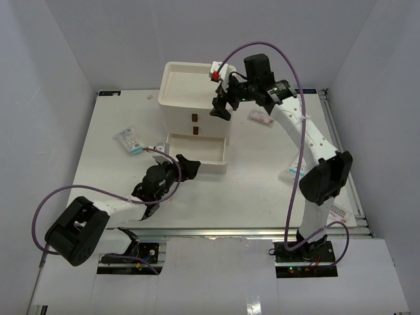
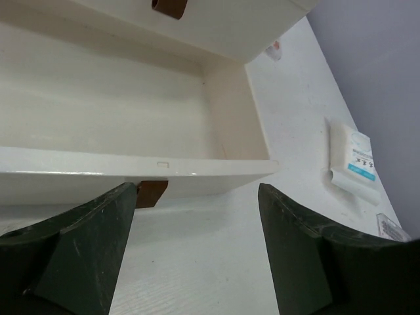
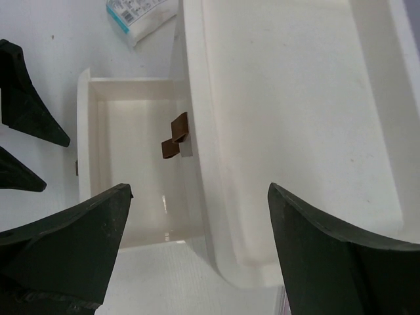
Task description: Organize the makeup
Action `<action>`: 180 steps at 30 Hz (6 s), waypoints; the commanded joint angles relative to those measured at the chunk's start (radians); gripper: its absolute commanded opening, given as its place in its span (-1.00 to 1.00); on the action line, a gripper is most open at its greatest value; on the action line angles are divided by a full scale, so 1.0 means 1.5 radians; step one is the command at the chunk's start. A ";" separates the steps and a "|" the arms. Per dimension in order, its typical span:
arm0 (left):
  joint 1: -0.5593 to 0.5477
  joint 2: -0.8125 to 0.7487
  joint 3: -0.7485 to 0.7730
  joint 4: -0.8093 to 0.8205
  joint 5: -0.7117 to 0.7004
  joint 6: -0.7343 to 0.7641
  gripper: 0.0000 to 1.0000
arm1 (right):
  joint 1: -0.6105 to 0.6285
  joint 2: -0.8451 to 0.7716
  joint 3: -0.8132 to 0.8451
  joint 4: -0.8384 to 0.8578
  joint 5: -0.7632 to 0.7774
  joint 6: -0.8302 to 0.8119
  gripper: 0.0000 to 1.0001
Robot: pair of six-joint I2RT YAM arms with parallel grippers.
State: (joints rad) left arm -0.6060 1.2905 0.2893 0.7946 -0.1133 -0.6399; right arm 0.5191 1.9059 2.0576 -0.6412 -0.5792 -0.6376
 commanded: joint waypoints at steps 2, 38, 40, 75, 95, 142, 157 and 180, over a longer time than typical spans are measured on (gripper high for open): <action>-0.002 -0.098 0.012 -0.077 0.021 0.012 0.76 | -0.051 -0.137 -0.072 0.028 0.005 0.047 0.95; 0.002 -0.404 0.095 -0.458 0.130 0.055 0.96 | -0.577 -0.330 -0.759 -0.194 0.486 -0.360 0.80; 0.002 -0.402 0.098 -0.462 0.127 0.055 0.96 | -0.594 -0.301 -0.758 -0.188 0.481 -0.369 0.80; 0.002 -0.379 0.094 -0.449 0.124 0.052 0.96 | -0.622 -0.287 -0.873 -0.097 0.438 -0.373 0.90; 0.002 -0.425 0.130 -0.482 0.134 0.054 0.96 | -0.623 -0.379 -0.896 -0.121 0.362 -0.401 -0.34; 0.001 -0.583 0.229 -0.680 -0.045 0.132 0.96 | 0.150 0.105 -0.033 -0.052 0.256 0.036 0.81; 0.001 -0.576 0.225 -0.667 -0.011 0.138 0.96 | 0.096 -0.208 -0.255 -0.100 0.113 -0.039 0.81; 0.001 -0.565 0.221 -0.659 -0.006 0.145 0.96 | -0.208 0.330 0.137 -0.081 0.325 -0.171 0.80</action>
State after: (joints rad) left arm -0.6044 0.4435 0.6266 -0.2012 -0.1152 -0.4355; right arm 0.2042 2.2591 2.0059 -0.7566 -0.1681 -0.8283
